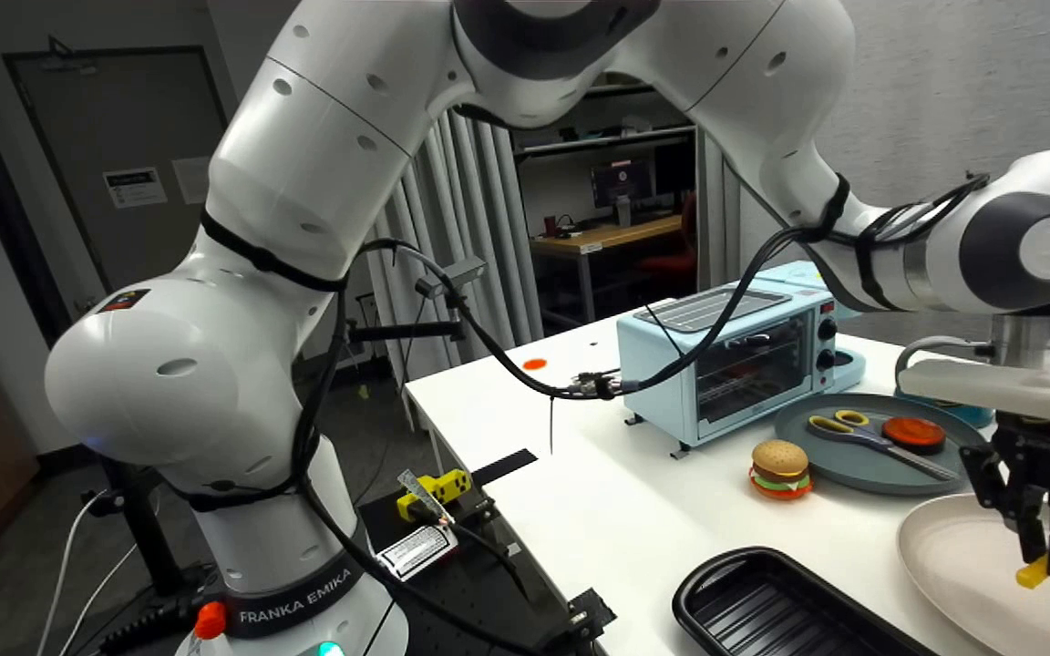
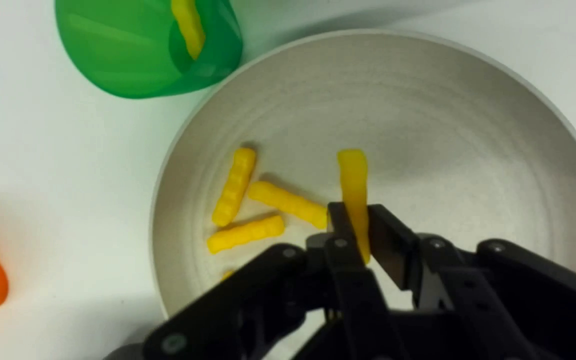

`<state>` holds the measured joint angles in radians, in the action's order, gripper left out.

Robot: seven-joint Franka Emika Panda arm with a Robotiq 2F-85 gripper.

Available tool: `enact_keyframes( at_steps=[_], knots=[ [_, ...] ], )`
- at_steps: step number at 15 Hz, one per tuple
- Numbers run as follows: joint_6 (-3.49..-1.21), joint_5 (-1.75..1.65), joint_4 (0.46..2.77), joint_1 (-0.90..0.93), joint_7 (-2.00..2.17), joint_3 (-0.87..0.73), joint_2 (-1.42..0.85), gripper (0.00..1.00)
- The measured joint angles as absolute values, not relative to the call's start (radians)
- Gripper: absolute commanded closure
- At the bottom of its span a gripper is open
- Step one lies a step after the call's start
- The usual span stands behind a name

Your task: Pick up two fries from the plate and place them in the green cup.

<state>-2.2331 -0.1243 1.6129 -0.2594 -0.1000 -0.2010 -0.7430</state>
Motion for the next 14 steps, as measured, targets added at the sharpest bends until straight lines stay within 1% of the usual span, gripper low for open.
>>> enact_keyframes(
  at_steps=[6, 14],
  knots=[
    [-2.195, -0.125, 1.63, -0.266, -0.065, -0.232, -0.664, 0.96],
    [-2.194, -0.127, 1.692, -0.296, -0.058, -0.27, -0.632, 0.96]
  ],
)
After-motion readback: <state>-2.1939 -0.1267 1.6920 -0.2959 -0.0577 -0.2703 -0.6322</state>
